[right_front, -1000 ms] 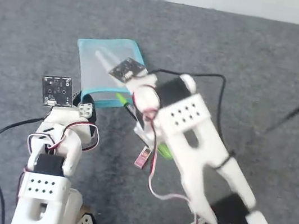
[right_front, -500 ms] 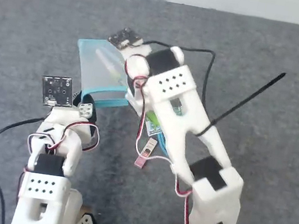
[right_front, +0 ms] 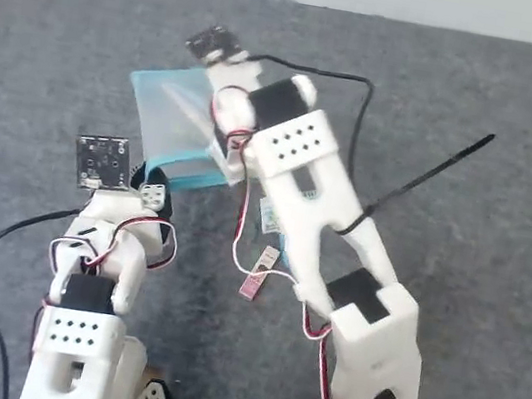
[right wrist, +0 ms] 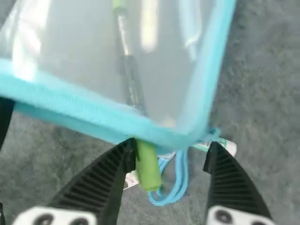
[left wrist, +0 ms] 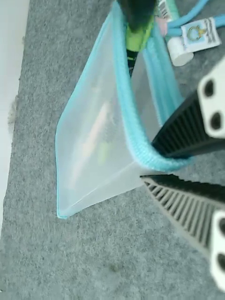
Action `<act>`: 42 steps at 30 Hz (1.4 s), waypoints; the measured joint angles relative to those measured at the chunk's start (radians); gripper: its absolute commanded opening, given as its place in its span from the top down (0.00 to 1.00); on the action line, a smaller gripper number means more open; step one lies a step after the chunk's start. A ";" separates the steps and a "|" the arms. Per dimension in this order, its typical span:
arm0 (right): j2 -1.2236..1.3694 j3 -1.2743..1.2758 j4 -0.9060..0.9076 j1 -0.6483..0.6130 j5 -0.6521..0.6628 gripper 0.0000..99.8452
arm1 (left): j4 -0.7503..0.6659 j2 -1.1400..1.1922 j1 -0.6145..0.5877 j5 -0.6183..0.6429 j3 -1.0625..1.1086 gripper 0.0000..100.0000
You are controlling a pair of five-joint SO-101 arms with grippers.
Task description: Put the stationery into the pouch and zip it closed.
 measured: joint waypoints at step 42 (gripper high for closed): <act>-0.112 0.901 -0.792 0.224 -0.657 0.75 | 0.000 0.000 0.000 -0.002 0.000 0.99</act>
